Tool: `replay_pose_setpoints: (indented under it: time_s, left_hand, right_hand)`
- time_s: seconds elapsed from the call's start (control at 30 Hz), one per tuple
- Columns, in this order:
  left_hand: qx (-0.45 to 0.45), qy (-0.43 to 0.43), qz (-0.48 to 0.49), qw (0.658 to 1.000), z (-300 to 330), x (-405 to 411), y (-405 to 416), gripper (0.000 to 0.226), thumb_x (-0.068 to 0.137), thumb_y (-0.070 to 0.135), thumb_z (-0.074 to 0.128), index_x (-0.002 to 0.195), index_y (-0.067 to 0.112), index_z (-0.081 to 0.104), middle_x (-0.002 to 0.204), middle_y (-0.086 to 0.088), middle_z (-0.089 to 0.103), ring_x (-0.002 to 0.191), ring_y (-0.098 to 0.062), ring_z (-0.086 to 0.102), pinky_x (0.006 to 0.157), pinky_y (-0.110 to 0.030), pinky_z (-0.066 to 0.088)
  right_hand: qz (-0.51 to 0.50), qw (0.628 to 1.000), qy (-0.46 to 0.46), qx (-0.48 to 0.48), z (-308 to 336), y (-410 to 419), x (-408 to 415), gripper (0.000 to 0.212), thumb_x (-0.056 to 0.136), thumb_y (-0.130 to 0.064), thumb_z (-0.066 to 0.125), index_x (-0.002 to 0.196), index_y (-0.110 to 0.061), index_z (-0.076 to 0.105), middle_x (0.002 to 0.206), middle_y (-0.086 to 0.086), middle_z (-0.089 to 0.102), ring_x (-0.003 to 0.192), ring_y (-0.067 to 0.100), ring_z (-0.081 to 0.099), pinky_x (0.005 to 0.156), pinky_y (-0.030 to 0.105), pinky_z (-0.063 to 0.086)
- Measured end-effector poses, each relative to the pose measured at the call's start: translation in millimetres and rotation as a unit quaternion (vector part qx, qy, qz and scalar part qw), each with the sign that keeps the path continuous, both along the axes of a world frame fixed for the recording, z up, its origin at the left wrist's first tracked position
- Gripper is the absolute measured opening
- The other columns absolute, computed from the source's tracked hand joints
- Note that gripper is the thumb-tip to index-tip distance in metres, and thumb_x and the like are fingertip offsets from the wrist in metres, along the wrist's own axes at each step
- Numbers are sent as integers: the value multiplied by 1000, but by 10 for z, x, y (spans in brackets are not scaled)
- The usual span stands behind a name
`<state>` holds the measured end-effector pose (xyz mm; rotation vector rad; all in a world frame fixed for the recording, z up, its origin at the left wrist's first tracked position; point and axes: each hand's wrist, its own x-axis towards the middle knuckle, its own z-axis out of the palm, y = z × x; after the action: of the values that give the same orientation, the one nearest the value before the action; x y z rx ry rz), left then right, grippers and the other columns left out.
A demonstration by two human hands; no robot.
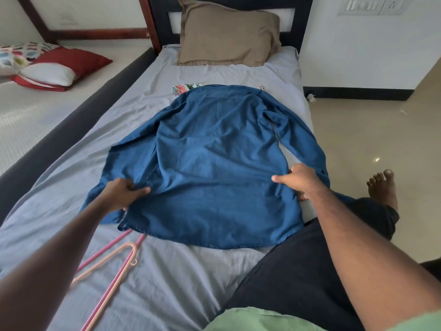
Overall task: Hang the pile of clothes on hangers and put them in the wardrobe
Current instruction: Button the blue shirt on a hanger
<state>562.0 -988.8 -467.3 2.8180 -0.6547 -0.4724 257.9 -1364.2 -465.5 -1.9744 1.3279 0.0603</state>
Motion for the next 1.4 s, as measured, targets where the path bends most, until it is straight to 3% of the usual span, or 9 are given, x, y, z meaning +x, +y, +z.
replay_pose_setpoints:
  time_s: [0.13, 0.3, 0.53, 0.77, 0.9, 1.03, 1.2, 1.3, 1.4]
  left_hand:
    - [-76, -47, 25, 996, -94, 54, -191, 40, 91, 53, 62, 78, 16, 66, 80, -5, 64, 83, -29, 57, 72, -37, 43]
    - [22, 0, 17, 1000, -141, 278, -208, 35, 88, 24, 73, 63, 5, 59, 63, -8, 56, 61, -21, 54, 58, -30, 42]
    - [-68, -38, 54, 996, -42, 468, -662, 45, 85, 62, 66, 81, 17, 67, 94, -7, 69, 96, -33, 64, 78, -37, 50]
    - [-111, -16, 116, 987, -181, 805, -896, 16, 87, 30, 70, 83, 15, 70, 96, -11, 69, 93, -34, 63, 79, -42, 54]
    - [-110, -110, 181, 971, -126, 964, -590, 48, 83, 54, 71, 112, 17, 58, 117, -11, 62, 116, -34, 56, 87, -44, 47]
    - [9, -27, 220, 975, -150, 1289, -48, 95, 69, 65, 80, 134, 10, 38, 129, -16, 51, 122, -37, 51, 84, -48, 49]
    - [-27, 69, 176, 982, -123, 1459, 94, 36, 73, 32, 88, 80, 5, 65, 79, -10, 66, 68, -22, 59, 52, -28, 38]
    - [-71, 16, 130, 989, -8, 1611, 17, 13, 73, 9, 80, 80, 7, 70, 79, -10, 65, 79, -29, 63, 61, -28, 40]
    - [-147, -156, 166, 963, 410, 1929, -90, 24, 77, -4, 56, 86, 15, 66, 93, -15, 64, 92, -39, 61, 74, -38, 48]
  right_hand:
    - [-4, 993, -13, -115, -13, 80, 154, 39, 97, -43, 58, 74, -12, 50, 80, 4, 58, 78, 26, 59, 60, 32, 41]
    - [-63, 991, 37, -108, -18, 36, 120, 11, 83, -17, 54, 86, -7, 52, 90, 7, 57, 86, 31, 59, 64, 34, 45]
    - [-56, 987, 27, -148, -191, -255, 393, 37, 89, -48, 56, 83, -12, 55, 88, 8, 64, 85, 33, 59, 63, 35, 44]
    - [-52, 959, 30, -276, -201, -409, 664, 11, 85, -10, 63, 82, -9, 53, 89, 13, 58, 81, 36, 54, 64, 40, 49]
    - [14, 930, 3, -366, -163, -267, 1064, 23, 72, -6, 74, 91, -5, 61, 96, 18, 58, 90, 44, 58, 67, 48, 50]
    - [108, 927, -37, -357, -50, 131, 1747, 16, 79, -17, 71, 92, -12, 63, 96, 9, 61, 96, 37, 61, 72, 46, 52]
    - [214, 936, -61, -274, -20, 774, 2457, 19, 87, -27, 65, 104, -21, 62, 112, 1, 61, 113, 29, 58, 92, 45, 48]
    - [274, 929, -56, -241, -51, 991, 2700, 18, 89, -28, 63, 106, -24, 60, 116, -2, 59, 116, 26, 56, 96, 45, 44]
    - [340, 911, -65, -224, -92, 1059, 2836, 21, 90, -29, 64, 110, -26, 58, 116, -3, 57, 114, 24, 58, 95, 43, 43]
